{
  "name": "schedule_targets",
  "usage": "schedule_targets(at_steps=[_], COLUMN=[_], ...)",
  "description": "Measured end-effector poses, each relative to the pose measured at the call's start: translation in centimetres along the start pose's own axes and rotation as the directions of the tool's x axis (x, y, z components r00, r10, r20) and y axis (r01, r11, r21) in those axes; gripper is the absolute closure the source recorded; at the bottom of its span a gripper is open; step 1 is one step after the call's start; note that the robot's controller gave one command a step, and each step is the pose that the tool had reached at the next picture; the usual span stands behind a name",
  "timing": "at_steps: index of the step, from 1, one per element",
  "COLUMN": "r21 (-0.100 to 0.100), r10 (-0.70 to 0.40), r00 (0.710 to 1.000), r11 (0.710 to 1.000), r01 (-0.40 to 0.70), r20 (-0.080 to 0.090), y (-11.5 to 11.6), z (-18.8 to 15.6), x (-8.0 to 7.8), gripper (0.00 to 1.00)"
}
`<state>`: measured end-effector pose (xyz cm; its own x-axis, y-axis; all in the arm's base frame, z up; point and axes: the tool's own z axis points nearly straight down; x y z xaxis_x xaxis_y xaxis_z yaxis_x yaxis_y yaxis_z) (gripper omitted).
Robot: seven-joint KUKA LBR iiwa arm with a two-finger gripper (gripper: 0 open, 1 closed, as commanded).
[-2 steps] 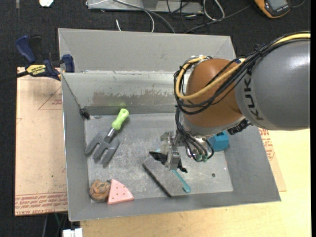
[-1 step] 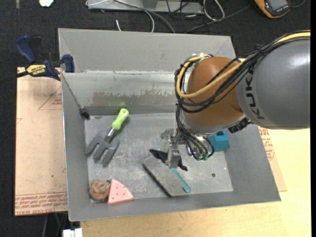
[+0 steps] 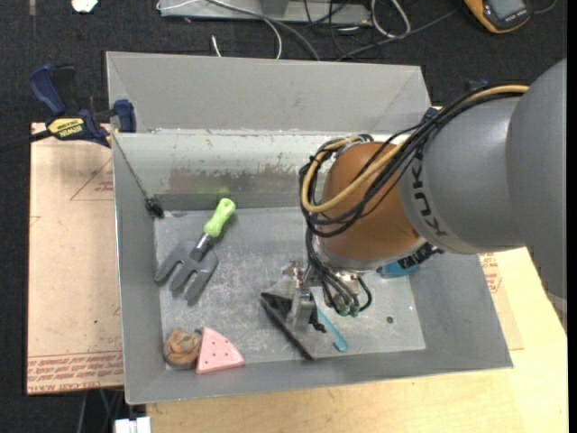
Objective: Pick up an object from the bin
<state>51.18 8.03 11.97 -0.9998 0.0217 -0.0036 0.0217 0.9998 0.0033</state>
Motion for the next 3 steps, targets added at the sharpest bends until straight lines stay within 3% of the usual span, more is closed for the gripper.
schedule_targets(at_steps=[1,2,3], r21=[0.000,-0.002,0.002], r10=[-0.024,-0.204,-0.120], r00=[1.000,0.979,0.993], r11=[1.000,0.979,0.993], r01=[0.024,0.204,0.120], r20=[-0.004,-0.003,0.012], y=[0.0,-1.9,-1.3], z=[1.6,0.8,3.2], x=[-0.1,-0.6,-0.1], gripper=[0.00,0.00,0.00])
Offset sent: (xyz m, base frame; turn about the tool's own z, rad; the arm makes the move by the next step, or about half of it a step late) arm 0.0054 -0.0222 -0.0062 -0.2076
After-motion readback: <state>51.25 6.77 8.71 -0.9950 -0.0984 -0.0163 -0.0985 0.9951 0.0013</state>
